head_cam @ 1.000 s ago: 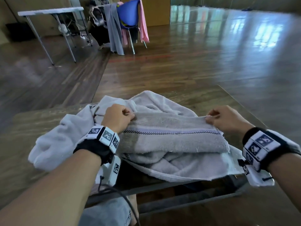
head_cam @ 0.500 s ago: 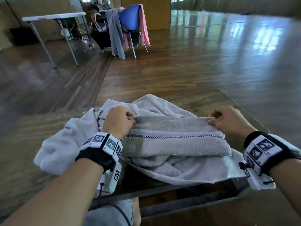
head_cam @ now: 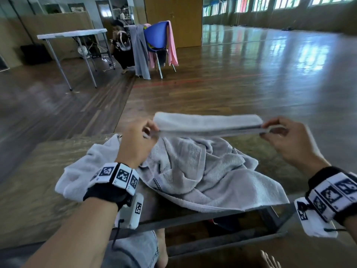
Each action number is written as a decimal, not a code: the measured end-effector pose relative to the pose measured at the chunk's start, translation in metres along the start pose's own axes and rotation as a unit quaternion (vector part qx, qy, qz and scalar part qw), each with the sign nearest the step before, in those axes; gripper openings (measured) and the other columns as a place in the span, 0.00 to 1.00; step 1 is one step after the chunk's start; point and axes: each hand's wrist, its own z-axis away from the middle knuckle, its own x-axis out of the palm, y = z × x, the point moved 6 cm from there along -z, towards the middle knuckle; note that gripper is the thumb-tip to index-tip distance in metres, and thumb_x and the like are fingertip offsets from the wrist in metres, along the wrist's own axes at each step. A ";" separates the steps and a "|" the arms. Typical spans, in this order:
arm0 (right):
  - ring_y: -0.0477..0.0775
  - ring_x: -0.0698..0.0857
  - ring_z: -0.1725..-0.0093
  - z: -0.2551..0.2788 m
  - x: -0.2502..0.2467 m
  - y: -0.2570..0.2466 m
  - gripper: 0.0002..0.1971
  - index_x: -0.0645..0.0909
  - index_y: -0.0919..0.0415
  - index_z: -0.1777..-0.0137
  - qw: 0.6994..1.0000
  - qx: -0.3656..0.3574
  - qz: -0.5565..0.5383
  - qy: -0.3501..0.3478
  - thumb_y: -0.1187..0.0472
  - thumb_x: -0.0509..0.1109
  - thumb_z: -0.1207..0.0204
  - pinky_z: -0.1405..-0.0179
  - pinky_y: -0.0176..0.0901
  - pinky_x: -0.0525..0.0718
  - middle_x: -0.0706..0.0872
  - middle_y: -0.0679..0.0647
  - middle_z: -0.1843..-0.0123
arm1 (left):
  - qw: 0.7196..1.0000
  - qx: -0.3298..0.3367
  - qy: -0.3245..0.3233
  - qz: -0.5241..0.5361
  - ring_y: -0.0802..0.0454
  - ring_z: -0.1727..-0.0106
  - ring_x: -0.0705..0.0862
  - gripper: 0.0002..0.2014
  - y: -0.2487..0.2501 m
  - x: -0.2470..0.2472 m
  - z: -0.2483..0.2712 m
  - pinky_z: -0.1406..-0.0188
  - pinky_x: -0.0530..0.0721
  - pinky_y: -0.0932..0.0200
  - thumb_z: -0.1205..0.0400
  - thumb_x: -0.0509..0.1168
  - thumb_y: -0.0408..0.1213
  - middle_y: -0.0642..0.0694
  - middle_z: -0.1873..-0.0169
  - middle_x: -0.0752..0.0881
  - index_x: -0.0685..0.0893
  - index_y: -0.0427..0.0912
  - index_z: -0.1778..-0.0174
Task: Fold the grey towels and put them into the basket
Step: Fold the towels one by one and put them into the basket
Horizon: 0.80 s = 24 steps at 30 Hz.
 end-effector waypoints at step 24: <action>0.62 0.86 0.65 0.030 0.031 0.058 0.17 0.85 0.68 0.64 0.949 0.230 0.182 -0.114 0.53 0.70 0.25 0.59 0.52 0.86 0.90 0.60 0.64 | 0.943 -0.262 -0.097 -0.179 0.46 0.74 0.83 0.13 -0.047 0.044 0.023 0.73 0.79 0.56 0.29 0.77 0.38 0.40 0.77 0.86 0.87 0.31 0.70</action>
